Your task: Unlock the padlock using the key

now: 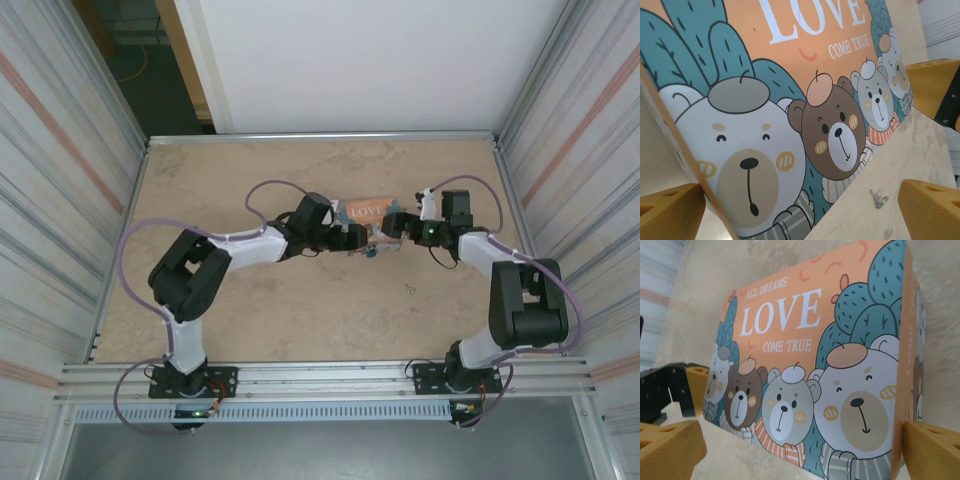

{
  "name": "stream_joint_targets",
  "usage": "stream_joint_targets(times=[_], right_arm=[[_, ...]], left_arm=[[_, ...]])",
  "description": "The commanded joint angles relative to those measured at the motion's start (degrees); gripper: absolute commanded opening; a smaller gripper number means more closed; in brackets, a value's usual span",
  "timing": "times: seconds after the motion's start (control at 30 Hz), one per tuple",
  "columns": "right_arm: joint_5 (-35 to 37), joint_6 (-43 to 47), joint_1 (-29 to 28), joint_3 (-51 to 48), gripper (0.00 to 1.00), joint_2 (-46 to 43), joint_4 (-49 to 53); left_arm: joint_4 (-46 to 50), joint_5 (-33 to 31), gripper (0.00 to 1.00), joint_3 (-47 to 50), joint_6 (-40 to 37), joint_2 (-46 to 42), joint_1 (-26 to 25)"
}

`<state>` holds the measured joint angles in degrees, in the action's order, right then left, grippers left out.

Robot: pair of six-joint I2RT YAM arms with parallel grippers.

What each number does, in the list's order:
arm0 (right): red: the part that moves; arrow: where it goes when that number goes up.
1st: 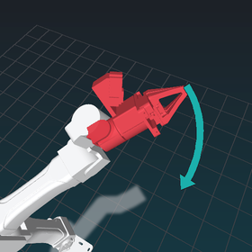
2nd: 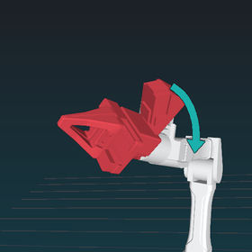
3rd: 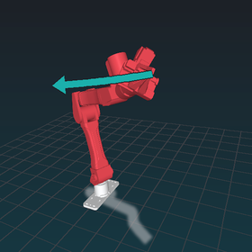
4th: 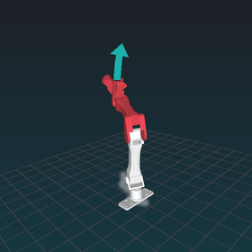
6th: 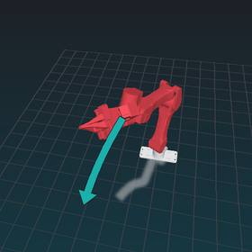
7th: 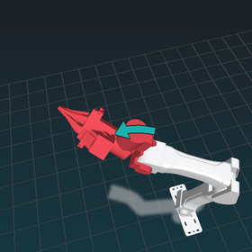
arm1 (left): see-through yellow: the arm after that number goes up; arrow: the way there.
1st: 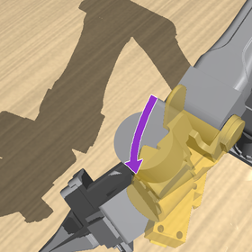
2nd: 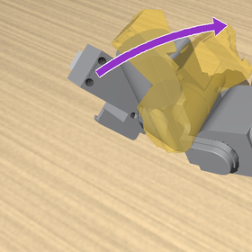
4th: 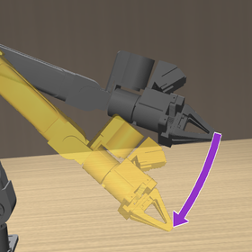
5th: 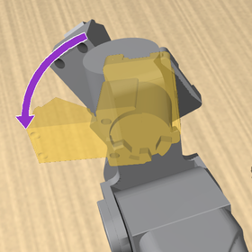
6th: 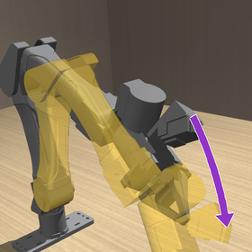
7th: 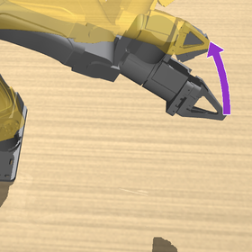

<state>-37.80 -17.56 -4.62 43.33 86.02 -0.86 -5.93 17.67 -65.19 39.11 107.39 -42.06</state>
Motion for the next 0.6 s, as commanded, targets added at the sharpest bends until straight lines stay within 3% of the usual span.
stream_joint_targets(times=[0.0, 0.57], right_arm=[[-1.7, -1.7, -4.0, -2.6, 0.99, -4.0, 0.1], [10.9, -11.4, -24.0, -10.2, 0.99, -7.3, -9.3]], left_arm=[[-3.8, -0.9, 0.99, 3.1, -1.3, -5.4, -0.1], [-3.3, -2.3, 0.99, 15.2, -1.4, -16.8, 7.4]])
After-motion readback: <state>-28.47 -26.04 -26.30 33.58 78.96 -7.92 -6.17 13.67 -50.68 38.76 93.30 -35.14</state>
